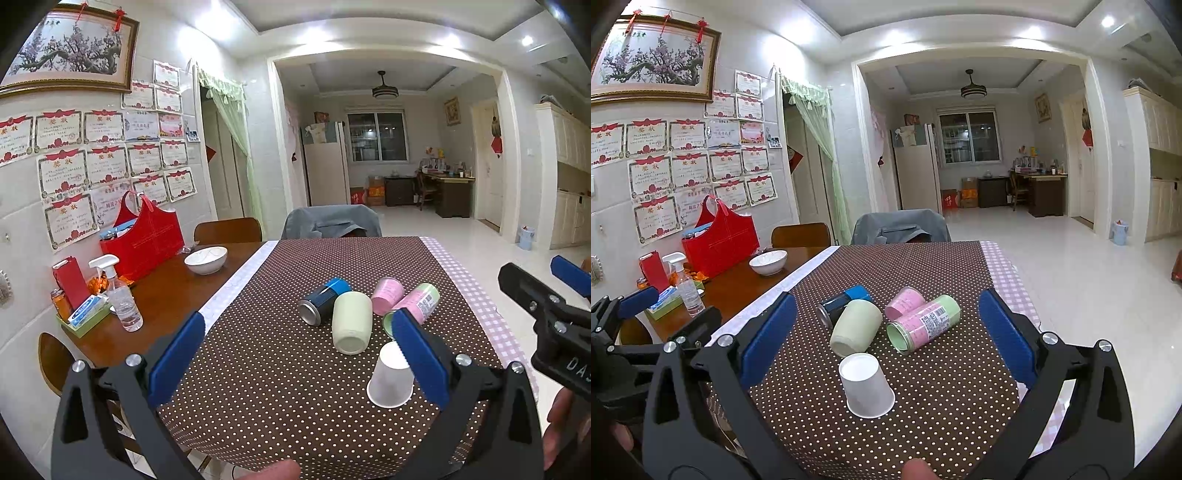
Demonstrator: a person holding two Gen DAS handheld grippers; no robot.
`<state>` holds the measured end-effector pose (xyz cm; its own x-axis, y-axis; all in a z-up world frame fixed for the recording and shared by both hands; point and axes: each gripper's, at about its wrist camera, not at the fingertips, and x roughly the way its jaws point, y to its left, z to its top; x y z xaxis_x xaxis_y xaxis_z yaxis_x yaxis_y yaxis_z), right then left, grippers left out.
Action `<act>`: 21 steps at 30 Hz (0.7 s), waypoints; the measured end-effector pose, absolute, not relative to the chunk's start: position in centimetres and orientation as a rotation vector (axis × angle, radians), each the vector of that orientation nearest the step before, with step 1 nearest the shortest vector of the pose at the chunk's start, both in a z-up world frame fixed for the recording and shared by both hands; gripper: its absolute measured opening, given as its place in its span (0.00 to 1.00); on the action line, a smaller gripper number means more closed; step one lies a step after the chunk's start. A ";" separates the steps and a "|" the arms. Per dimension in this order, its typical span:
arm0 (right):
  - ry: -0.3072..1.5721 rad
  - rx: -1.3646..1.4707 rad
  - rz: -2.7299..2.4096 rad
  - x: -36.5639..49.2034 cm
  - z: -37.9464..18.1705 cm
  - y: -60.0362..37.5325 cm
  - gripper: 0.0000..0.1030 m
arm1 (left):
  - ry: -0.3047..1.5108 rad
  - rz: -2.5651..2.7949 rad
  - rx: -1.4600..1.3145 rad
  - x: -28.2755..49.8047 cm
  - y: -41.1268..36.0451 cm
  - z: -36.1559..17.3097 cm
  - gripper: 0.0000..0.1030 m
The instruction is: Flip cup upside down
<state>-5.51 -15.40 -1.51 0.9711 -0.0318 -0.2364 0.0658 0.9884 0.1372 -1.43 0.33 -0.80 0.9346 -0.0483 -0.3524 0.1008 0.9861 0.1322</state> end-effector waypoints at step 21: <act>0.245 0.142 -0.048 -5.2 -2.1 -15.2 0.94 | 0.355 -0.069 0.130 -0.9 -0.2 -0.7 0.96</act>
